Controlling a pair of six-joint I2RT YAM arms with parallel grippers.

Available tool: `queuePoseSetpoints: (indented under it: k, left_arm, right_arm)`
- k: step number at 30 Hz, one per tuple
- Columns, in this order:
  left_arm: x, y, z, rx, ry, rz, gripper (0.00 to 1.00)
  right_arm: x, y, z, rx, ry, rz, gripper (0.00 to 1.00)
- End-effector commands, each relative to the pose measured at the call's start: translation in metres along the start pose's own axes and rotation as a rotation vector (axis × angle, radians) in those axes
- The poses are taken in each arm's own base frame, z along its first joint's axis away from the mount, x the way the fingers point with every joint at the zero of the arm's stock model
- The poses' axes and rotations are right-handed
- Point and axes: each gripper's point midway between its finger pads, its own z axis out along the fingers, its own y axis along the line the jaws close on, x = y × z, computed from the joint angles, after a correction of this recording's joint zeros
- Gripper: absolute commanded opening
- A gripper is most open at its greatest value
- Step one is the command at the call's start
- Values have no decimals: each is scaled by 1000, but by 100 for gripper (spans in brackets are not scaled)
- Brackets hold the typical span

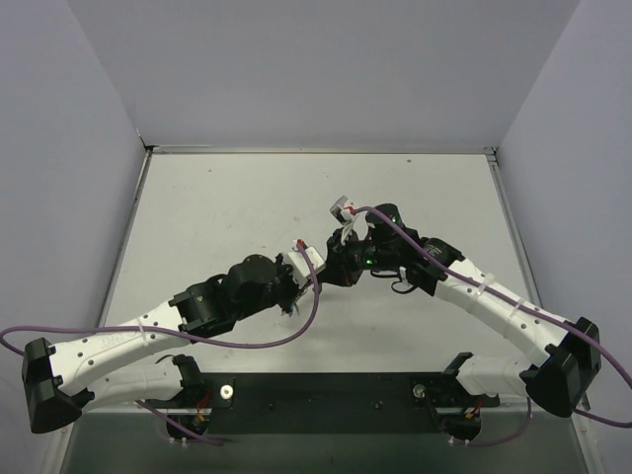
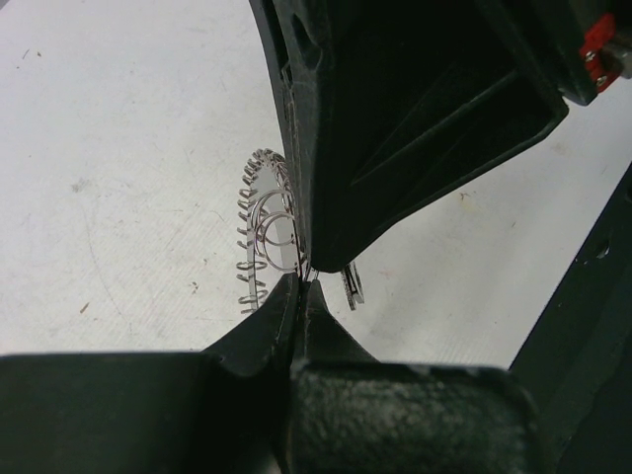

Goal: Put the keys on the keyring

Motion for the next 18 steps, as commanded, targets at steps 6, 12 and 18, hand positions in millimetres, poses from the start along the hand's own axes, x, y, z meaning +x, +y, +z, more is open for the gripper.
queuePoseSetpoints:
  k: [6,12,18]
  left_arm:
    - [-53,-8,-11,50,-181,-48,0]
    - [-56,-9,-15,58,-203,-51,0]
    - [-62,-12,-20,81,-243,-81,0]
  right_arm:
    - [0,-14,1,82,-17,-33,0]
    - [2,-17,2,96,-13,-32,0]
    - [5,-17,3,89,-13,-31,0]
